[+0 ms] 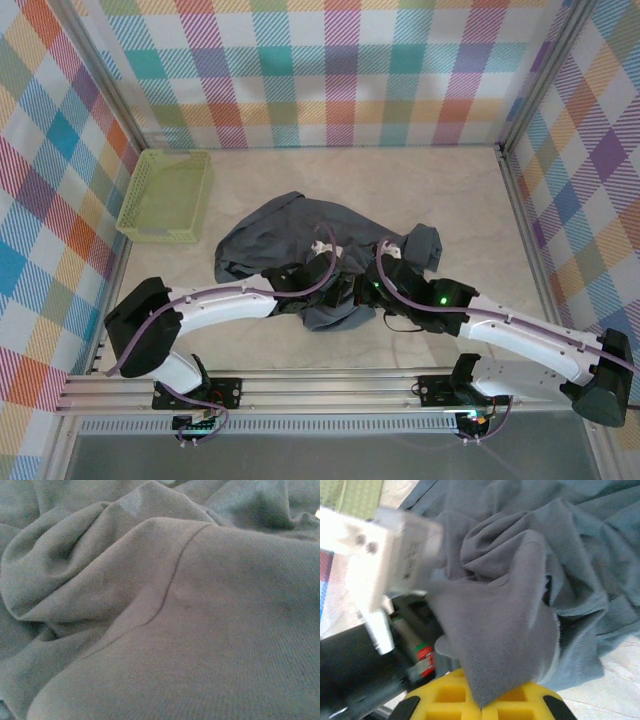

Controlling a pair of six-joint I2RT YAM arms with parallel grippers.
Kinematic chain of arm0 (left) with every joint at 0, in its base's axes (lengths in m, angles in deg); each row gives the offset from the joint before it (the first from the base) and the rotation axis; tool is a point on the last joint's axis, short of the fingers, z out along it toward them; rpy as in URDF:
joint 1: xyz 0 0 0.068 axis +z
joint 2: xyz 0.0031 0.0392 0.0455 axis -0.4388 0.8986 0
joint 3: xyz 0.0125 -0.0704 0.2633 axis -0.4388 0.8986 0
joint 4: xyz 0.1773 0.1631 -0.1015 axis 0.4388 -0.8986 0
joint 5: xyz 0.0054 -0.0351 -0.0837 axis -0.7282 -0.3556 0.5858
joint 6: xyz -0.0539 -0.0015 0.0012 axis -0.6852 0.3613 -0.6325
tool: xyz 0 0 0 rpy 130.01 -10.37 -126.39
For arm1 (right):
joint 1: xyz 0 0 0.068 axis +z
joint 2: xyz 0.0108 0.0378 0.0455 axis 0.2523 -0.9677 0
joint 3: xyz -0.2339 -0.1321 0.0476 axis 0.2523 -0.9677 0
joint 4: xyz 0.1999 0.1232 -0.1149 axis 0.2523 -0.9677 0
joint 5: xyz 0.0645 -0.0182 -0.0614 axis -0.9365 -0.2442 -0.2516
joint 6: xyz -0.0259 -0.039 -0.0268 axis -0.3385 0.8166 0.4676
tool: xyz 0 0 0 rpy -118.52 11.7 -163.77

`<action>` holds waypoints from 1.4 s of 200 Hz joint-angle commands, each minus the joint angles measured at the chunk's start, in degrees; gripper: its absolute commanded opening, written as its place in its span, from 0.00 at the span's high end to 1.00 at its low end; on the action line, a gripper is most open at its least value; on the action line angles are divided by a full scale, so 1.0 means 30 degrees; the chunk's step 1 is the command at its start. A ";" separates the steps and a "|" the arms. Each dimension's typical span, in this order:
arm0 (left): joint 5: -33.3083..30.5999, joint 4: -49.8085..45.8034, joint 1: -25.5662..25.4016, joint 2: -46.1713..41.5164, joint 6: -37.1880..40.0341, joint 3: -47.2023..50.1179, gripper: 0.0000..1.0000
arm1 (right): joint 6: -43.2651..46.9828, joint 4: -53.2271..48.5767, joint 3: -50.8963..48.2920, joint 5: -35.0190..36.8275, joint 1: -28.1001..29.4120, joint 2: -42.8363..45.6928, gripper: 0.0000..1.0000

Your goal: Fold the inside-out t-shirt

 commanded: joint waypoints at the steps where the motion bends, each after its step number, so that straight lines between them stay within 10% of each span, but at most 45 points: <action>1: -0.0034 -0.2570 0.0218 -0.1311 0.1119 -0.0935 1.00 | -0.0052 -0.0954 0.0032 0.0472 -0.0969 0.0523 1.00; 91: 0.2474 -1.1847 0.2084 -0.2557 0.2039 -0.6613 1.00 | 0.5185 -0.0316 -0.0652 -0.1659 -0.4104 0.1740 1.00; 183: 0.6182 -0.9086 0.4176 -0.1390 0.2503 -0.3143 0.97 | 0.5200 0.0816 -0.0256 -0.2879 -0.4155 -0.1503 1.00; 232: 0.3947 -0.8003 0.4490 -0.1927 0.0963 -0.1613 0.95 | 0.4806 0.1450 0.0367 -0.3940 -0.5073 -0.3245 1.00; 280: 0.1224 -0.6872 0.3628 -0.4738 -0.4274 0.0930 0.70 | 0.4814 0.3203 0.0625 -0.6052 -0.5042 -0.4036 1.00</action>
